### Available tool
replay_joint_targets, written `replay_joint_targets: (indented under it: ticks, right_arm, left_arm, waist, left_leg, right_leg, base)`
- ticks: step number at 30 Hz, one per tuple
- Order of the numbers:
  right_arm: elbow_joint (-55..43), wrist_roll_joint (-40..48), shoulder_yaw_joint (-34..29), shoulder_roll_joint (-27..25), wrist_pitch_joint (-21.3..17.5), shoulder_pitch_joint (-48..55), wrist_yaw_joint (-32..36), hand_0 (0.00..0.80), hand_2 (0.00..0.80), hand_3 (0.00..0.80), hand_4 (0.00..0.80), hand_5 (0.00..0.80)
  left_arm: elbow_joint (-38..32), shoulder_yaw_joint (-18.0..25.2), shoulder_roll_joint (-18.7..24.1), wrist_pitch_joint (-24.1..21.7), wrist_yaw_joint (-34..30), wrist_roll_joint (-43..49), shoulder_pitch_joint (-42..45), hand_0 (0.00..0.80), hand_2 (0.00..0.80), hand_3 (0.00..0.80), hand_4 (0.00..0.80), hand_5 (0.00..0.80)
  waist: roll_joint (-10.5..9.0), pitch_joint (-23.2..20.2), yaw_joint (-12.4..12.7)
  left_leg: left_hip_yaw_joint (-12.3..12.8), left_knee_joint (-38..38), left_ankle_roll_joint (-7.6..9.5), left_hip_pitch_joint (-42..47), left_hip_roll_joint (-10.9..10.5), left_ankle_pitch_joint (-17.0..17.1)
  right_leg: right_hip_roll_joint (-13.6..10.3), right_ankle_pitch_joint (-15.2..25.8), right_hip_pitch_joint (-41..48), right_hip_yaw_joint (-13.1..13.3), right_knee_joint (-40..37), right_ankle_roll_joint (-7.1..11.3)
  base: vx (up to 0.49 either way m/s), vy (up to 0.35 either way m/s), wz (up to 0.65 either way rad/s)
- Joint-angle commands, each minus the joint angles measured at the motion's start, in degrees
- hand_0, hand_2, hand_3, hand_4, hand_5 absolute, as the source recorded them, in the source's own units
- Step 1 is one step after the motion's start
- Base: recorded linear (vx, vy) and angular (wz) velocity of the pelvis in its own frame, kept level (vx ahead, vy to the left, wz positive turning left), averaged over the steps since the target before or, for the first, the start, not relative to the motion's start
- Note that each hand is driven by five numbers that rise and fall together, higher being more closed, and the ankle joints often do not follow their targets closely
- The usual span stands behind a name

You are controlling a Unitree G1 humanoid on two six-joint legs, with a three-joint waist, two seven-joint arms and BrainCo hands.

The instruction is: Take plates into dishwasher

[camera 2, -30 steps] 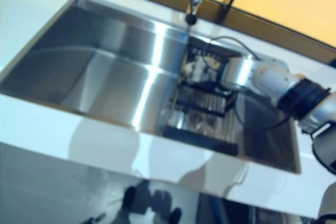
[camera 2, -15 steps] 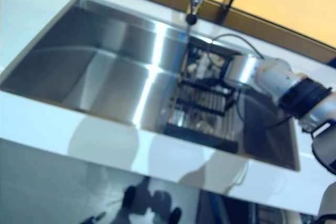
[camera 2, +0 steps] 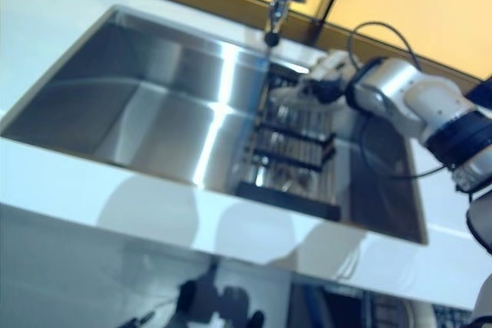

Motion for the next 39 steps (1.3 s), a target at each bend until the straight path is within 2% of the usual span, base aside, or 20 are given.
replay_joint_targets:
  ticks: [1,7,14,18,19,20,29,39]
  right_arm:
    - [2.50,6.39,-1.11,-3.02,3.86,1.22,-2.42,0.800,0.800,0.800,0.800,0.800]
    - [4.62,13.65,-5.63,-4.75,4.24,5.60,-2.43,0.800,0.800,0.800,0.800,0.800]
    - [5.70,15.74,-8.23,-5.54,3.70,7.75,-1.72,0.800,0.800,0.800,0.800,0.800]
    - [4.02,17.11,-10.27,-5.40,4.76,9.98,-1.18,0.800,0.800,0.800,0.800,0.800]
    - [3.67,17.81,-10.84,-5.21,5.03,10.65,-1.30,0.580,0.580,0.580,0.580,0.580]
    - [3.07,18.18,-12.27,-4.92,5.18,12.07,-1.15,0.000,0.000,0.000,0.000,0.000]
    - [-4.04,14.43,-19.64,-1.14,6.05,22.15,-4.40,0.000,0.000,0.000,0.000,0.000]
    - [-4.90,8.83,-19.20,2.64,7.34,22.69,-7.26,0.000,0.000,0.000,0.000,0.000]
  left_arm:
    - [2.10,0.23,0.01,-1.17,-0.11,2.83,2.25,0.000,0.000,0.000,0.000,0.000]
    - [2.89,0.58,0.12,-1.46,-0.33,5.07,3.58,0.000,0.000,0.000,0.000,0.000]
    - [3.35,0.42,0.25,-1.81,-0.47,6.14,4.47,0.000,0.000,0.000,0.000,0.000]
    - [3.25,0.76,0.28,-1.80,-0.69,6.38,4.87,0.000,0.000,0.000,0.000,0.000]
    - [3.22,0.86,0.21,-1.79,-0.68,6.40,4.87,0.000,0.000,0.000,0.000,0.000]
    - [3.23,0.93,0.22,-1.93,-0.68,6.35,4.90,0.000,0.000,0.000,0.000,0.000]
    - [3.57,0.70,-0.53,-2.26,-0.55,5.73,3.84,0.000,0.000,0.000,0.000,0.000]
    - [3.12,-0.29,-0.98,-2.50,-0.02,4.46,2.53,0.000,0.000,0.000,0.000,0.000]
  waist:
    - [-0.81,-4.69,-0.51]
    - [-0.70,-7.05,-1.11]
    - [-0.44,-8.09,-1.31]
    - [-0.30,-8.25,-1.35]
    - [-0.22,-8.17,-1.35]
    - [-0.24,-8.07,-1.37]
    - [0.63,-6.93,-1.51]
    - [1.11,-5.03,-0.79]
  left_leg:
    - [3.35,-0.24,0.56,2.72,-0.10,-4.88]
    - [4.28,-0.24,0.65,5.11,0.05,-5.75]
    - [4.66,-0.24,0.72,6.16,0.12,-6.23]
    - [4.64,-0.24,0.78,6.37,0.13,-6.35]
    - [4.67,-0.24,0.80,6.41,0.16,-6.35]
    - [4.66,-0.24,0.82,6.44,0.18,-6.39]
    - [4.65,-0.24,1.23,6.15,0.06,-6.35]
    - [4.29,-0.24,1.51,4.84,-0.11,-5.96]
  right_leg:
    - [-1.44,4.24,-1.32,0.46,-0.16,5.16]
    - [-1.42,4.12,0.31,0.89,-0.16,5.36]
    - [-1.40,4.09,0.99,1.37,-0.16,5.52]
    - [-1.40,4.06,1.08,1.58,-0.16,5.57]
    - [-1.41,4.11,1.12,1.56,-0.16,5.59]
    - [-1.45,4.15,1.11,1.64,-0.16,5.62]
    - [-1.84,4.52,0.70,1.56,-0.16,5.73]
    - [-2.08,4.89,-0.36,1.17,-0.16,5.59]
  base:
    - [0.037,-0.018,-0.02]
    - [0.065,-0.011,-0.10]
    - [0.044,-0.014,-0.09]
    - [0.027,-0.011,-0.06]
    - [0.000,0.000,0.00]
    - [0.000,0.000,0.00]
    - [0.000,0.000,0.00]
    - [-0.037,0.002,0.01]
